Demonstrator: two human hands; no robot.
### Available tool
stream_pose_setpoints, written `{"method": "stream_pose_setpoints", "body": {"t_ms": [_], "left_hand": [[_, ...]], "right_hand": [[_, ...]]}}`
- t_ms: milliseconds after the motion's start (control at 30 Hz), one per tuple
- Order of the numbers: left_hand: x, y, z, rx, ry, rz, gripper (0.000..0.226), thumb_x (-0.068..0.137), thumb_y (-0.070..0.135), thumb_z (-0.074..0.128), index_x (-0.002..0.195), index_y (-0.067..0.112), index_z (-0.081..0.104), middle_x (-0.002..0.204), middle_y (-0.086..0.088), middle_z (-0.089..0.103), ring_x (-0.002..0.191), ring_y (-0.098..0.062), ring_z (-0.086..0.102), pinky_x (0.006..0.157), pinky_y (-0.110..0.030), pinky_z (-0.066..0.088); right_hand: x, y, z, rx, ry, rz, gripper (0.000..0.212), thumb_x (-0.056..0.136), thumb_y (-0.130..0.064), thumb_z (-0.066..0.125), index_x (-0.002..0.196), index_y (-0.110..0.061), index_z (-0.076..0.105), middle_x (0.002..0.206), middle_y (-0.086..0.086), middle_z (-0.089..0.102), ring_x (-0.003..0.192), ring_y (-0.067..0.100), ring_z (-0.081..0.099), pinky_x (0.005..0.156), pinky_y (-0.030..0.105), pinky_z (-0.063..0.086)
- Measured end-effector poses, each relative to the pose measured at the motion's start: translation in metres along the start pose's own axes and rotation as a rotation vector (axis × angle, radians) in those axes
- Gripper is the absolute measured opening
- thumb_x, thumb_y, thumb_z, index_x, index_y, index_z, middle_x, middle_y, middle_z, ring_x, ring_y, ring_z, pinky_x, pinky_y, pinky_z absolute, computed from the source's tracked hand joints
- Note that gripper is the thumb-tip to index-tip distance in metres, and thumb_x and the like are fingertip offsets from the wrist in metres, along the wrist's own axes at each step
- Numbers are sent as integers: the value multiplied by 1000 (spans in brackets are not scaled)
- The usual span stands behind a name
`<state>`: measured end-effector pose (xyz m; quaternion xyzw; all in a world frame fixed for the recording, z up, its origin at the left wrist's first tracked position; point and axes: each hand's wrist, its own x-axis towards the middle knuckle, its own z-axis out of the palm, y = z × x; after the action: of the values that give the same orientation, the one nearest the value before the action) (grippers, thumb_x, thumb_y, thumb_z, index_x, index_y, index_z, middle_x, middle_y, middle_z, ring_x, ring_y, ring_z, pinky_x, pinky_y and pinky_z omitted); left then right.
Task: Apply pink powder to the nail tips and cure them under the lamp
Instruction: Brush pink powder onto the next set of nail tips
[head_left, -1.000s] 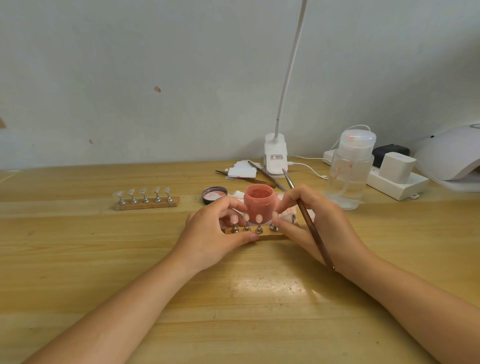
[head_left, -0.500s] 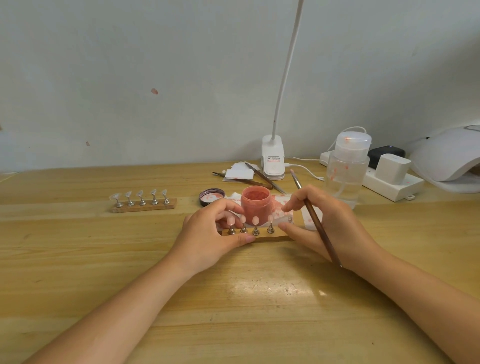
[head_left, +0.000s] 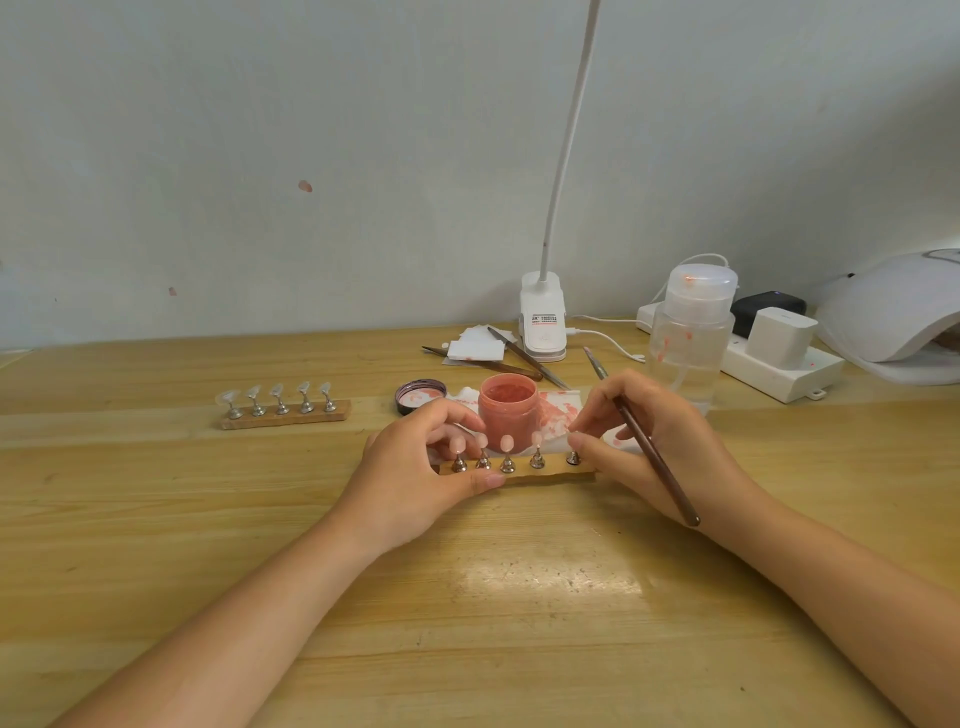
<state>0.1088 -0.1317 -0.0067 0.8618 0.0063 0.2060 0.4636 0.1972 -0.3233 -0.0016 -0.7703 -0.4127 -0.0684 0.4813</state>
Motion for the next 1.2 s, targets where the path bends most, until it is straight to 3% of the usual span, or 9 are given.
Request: {"method": "stream_pose_setpoints", "body": {"t_ms": [367,567,633,700,800,967,1100,1200], "left_hand": [[-1,1,0,21,15,1,35,63,9,81,84,25,57,66,9,53,65,12,55,62,0,35],[-2,2,0,42,5,-17,36,63,11,81,84,26,57,67,10,55,65,8,55,65,0,35],[-3,4,0,80,16,-4,35,63,18,81,86,28,57,76,12,60,73,3,56,76,-10,40],[-5,6,0,167,71,60,31,65,32,79,86,33,56,85,19,59,81,3,53,88,-28,40],[-8,13,1,256,166,252,20,67,51,63,82,38,57,88,21,58,87,0,52,89,-40,38],[-9,11,3,320,168,436,25,74,45,57,81,26,72,89,20,60,90,0,51,82,-34,32],[-7,9,2,309,207,439,23,74,45,59,78,26,72,87,21,62,88,0,53,80,-36,33],[-8,10,2,262,212,409,15,71,44,66,80,33,65,84,27,63,83,7,54,83,-28,30]], "right_hand": [[-1,0,7,17,104,1,26,78,-8,71,84,-26,52,78,-8,64,74,-1,63,65,11,49],[2,-4,4,82,204,37,25,79,-6,68,85,-24,51,82,-6,63,74,5,65,71,22,54],[0,-7,7,91,213,0,25,78,-5,69,86,-22,52,84,-4,63,74,5,65,71,23,54],[-1,-12,12,91,229,-65,25,77,-5,70,86,-21,53,85,-5,63,77,4,65,70,21,54],[-4,-19,21,43,247,-188,32,76,-9,73,87,-30,51,86,-16,63,81,-1,63,72,15,51],[-8,-26,33,14,189,-291,22,79,-24,69,92,-31,52,89,-11,66,82,2,63,71,18,51],[-8,-27,35,25,186,-308,23,79,-25,69,95,-30,52,91,-7,66,84,4,63,72,19,52],[-8,-26,38,44,189,-317,29,77,-17,73,94,-30,53,93,-8,66,84,5,64,72,17,52]]}}
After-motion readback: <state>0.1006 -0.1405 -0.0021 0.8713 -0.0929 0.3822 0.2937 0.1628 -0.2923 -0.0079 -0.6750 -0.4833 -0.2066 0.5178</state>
